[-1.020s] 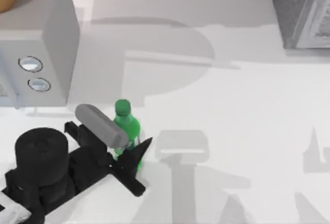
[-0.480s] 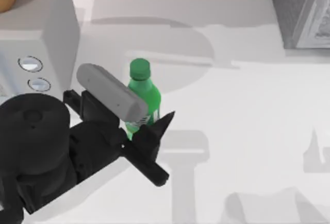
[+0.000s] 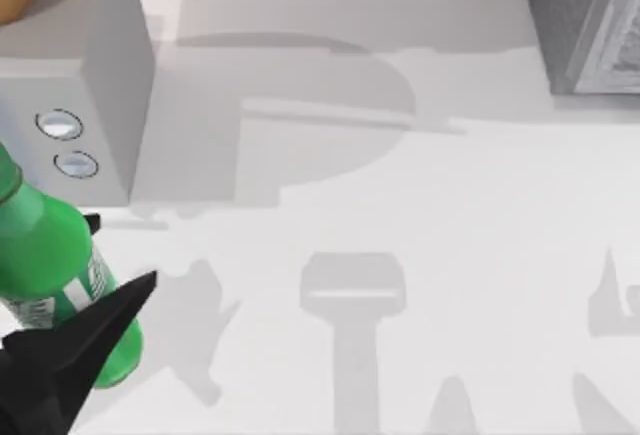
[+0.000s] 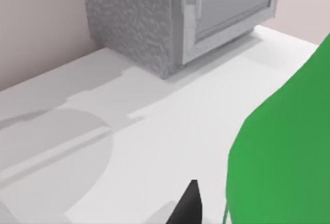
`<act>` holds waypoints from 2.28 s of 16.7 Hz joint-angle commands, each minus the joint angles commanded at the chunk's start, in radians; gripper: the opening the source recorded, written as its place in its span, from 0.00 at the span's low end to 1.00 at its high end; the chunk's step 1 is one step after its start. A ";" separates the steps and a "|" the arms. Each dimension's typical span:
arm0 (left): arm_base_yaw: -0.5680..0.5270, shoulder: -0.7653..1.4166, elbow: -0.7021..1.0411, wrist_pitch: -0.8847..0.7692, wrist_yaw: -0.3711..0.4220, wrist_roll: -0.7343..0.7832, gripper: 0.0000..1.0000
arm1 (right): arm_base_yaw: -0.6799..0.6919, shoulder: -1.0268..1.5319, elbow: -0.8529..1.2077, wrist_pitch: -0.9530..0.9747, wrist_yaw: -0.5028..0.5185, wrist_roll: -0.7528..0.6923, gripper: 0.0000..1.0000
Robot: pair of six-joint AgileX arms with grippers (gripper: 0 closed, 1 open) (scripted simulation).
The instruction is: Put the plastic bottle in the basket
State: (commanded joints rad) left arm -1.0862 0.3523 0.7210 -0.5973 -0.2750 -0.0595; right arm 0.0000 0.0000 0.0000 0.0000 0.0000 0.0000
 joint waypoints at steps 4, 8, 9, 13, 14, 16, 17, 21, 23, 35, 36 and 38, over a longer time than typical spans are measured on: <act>-0.104 -0.266 0.110 -0.364 -0.098 -0.023 0.00 | 0.000 0.000 0.000 0.000 0.000 0.000 1.00; -0.179 -0.460 0.188 -0.641 -0.171 -0.042 0.00 | 0.000 0.000 0.000 0.000 0.000 0.000 1.00; -0.193 -0.495 0.202 -0.692 -0.184 -0.046 0.00 | 0.000 0.000 0.000 0.000 0.000 0.000 1.00; -0.222 -0.569 0.230 -0.802 -0.212 -0.055 0.00 | 0.000 0.000 0.000 0.000 0.000 0.000 1.00; -0.222 -0.569 0.230 -0.803 -0.212 -0.056 0.00 | 0.000 0.000 0.000 0.000 0.000 0.000 1.00; -0.222 -0.569 0.230 -0.803 -0.212 -0.056 0.00 | 0.000 0.000 0.000 0.000 0.000 0.000 1.00; -0.222 -0.569 0.230 -0.803 -0.212 -0.056 0.00 | 0.000 0.000 0.000 0.000 0.000 0.000 1.00; -0.191 -0.515 0.239 -0.796 -0.202 -0.055 0.00 | 0.000 0.000 0.000 0.000 0.000 0.000 1.00; -0.133 -0.447 0.274 -0.778 -0.181 -0.054 0.00 | 0.000 0.000 0.000 0.000 0.000 0.000 1.00; 0.568 0.445 0.853 -0.433 0.103 0.021 0.00 | 0.000 0.000 0.000 0.000 0.000 0.000 1.00; 0.636 0.535 0.911 -0.398 0.131 0.029 0.00 | 0.000 0.000 0.000 0.000 0.000 0.000 1.00; 0.767 0.713 1.024 -0.329 0.186 0.044 0.00 | 0.000 0.000 0.000 0.000 0.000 0.000 1.00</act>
State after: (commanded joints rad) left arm -0.3195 1.0653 1.7448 -0.9264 -0.0890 -0.0156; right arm 0.0000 0.0000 0.0000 0.0000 0.0000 0.0000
